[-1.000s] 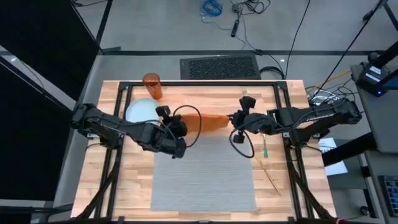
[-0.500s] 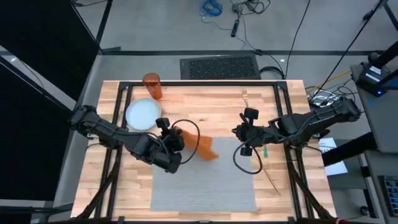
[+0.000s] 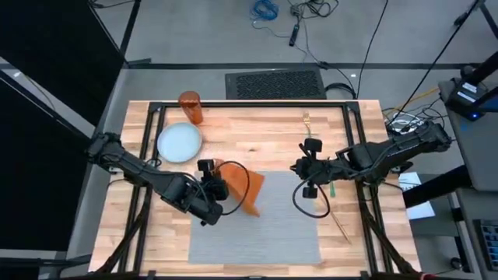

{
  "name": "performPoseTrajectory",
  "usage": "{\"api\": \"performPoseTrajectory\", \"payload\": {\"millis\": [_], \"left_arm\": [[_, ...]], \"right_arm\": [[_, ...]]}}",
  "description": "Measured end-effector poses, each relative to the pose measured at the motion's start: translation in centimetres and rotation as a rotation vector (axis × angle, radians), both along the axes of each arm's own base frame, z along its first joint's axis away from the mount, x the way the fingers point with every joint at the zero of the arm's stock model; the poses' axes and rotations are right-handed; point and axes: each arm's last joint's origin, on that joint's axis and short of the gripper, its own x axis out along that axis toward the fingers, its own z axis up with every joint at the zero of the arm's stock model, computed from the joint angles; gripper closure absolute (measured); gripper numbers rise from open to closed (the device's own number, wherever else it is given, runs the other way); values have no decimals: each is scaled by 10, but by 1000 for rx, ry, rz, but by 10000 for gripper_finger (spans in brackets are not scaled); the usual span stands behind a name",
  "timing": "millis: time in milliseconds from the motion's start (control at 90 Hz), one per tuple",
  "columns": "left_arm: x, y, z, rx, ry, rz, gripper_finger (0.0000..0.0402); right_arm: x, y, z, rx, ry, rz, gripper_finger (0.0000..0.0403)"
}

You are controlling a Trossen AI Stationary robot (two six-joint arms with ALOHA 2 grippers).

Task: Set table place
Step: Fold the orange napkin

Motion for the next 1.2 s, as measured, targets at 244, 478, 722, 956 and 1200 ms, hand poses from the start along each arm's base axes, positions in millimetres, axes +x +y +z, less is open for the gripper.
{"api": "performPoseTrajectory", "payload": {"millis": [244,478,722,956,1200], "left_arm": [[-20,-12,-6,-161,164,32,401],[-31,-23,-8,-259,235,57,402],[-42,-28,-8,-266,282,114,401],[-47,-37,-9,-299,302,83,401],[-55,-47,-9,-327,323,60,400]], "right_arm": [[0,1,-1,31,14,38,403],[0,3,-1,97,23,56,403],[1,6,-19,168,40,84,403],[5,7,-40,193,4,102,403],[8,5,-47,219,-34,118,402]]}}
